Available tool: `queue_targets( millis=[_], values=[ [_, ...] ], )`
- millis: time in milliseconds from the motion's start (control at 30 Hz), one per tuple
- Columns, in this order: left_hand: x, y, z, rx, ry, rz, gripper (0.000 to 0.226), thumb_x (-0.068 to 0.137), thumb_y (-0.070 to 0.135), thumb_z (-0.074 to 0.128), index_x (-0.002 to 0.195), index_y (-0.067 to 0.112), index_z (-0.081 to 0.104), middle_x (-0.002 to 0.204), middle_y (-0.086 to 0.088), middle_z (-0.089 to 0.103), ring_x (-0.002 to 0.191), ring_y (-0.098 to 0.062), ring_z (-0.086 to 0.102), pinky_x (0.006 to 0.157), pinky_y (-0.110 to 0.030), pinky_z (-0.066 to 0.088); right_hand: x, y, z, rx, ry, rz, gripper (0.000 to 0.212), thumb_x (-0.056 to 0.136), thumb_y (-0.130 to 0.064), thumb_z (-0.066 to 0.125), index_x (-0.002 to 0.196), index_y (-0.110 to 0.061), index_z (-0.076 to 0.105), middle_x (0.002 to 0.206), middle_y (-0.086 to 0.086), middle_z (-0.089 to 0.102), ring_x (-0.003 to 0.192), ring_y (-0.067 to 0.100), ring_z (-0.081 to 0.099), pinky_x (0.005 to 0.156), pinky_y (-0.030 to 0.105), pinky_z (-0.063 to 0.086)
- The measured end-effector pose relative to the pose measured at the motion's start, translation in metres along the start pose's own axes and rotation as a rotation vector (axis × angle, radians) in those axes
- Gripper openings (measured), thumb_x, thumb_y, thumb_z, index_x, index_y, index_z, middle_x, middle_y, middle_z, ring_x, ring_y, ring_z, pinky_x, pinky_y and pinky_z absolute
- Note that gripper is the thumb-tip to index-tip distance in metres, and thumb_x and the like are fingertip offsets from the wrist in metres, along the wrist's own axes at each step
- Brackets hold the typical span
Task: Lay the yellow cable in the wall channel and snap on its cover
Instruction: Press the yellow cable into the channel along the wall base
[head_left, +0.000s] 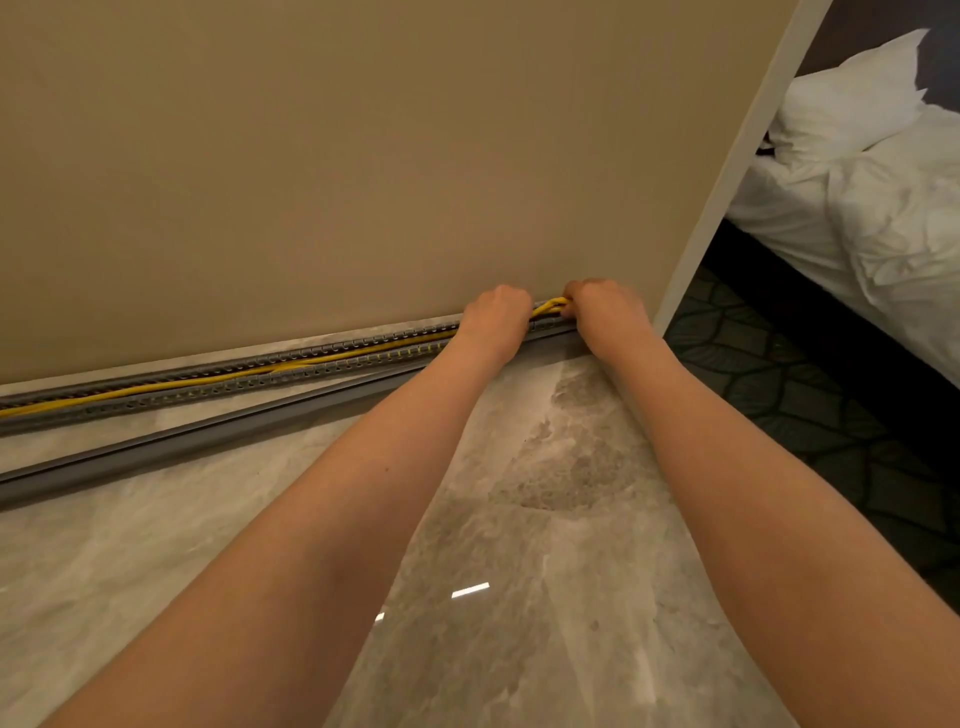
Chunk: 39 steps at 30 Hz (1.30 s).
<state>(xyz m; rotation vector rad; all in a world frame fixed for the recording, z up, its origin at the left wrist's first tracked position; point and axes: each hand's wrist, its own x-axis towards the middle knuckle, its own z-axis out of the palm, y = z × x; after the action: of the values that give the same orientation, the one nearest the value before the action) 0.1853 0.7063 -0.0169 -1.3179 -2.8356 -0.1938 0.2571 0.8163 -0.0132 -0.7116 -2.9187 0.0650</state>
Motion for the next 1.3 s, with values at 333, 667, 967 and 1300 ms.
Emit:
queue_targets(
  millis=[333, 667, 967, 1300],
  values=[
    [0.008, 0.009, 0.003, -0.074, 0.058, -0.012, 0.029, 0.092, -0.003, 0.043, 0.111, 0.003, 0.063, 0.115, -0.022, 0.063, 0.107, -0.041, 0.06, 0.083, -0.042, 0.049, -0.004, 0.015, -0.003, 0.08, 0.002, -0.063, 0.021, 0.088, -0.007, 0.053, 0.109, -0.005, 0.052, 0.108, 0.022, 0.064, 0.099, 0.039, 0.059, 0.073, 0.04, 0.046],
    [0.011, 0.01, -0.001, -0.037, -0.037, -0.018, 0.031, 0.091, 0.004, 0.049, 0.118, 0.001, 0.063, 0.122, -0.02, 0.06, 0.112, -0.039, 0.058, 0.086, -0.041, 0.049, -0.014, 0.028, 0.02, 0.337, 0.136, 0.272, 0.036, 0.088, -0.026, 0.061, 0.114, -0.005, 0.049, 0.12, 0.018, 0.053, 0.105, 0.037, 0.055, 0.08, 0.039, 0.046],
    [0.023, 0.038, 0.014, -0.187, 0.068, 0.074, 0.027, 0.094, 0.011, 0.051, 0.118, 0.004, 0.061, 0.121, -0.019, 0.053, 0.111, -0.039, 0.055, 0.085, -0.043, 0.047, -0.017, 0.034, 0.019, 0.4, 0.117, 0.296, 0.018, 0.089, -0.022, 0.059, 0.1, -0.01, 0.062, 0.105, 0.016, 0.067, 0.098, 0.034, 0.06, 0.067, 0.031, 0.035],
    [0.021, 0.028, 0.028, -0.152, 0.115, 0.098, 0.045, 0.093, 0.003, 0.044, 0.135, 0.019, 0.052, 0.117, -0.017, 0.058, 0.11, -0.038, 0.058, 0.087, -0.043, 0.046, -0.003, 0.046, 0.013, 0.25, 0.262, 0.135, 0.029, 0.083, 0.004, 0.053, 0.111, -0.006, 0.056, 0.113, 0.017, 0.059, 0.103, 0.037, 0.055, 0.081, 0.04, 0.044]
  ],
)
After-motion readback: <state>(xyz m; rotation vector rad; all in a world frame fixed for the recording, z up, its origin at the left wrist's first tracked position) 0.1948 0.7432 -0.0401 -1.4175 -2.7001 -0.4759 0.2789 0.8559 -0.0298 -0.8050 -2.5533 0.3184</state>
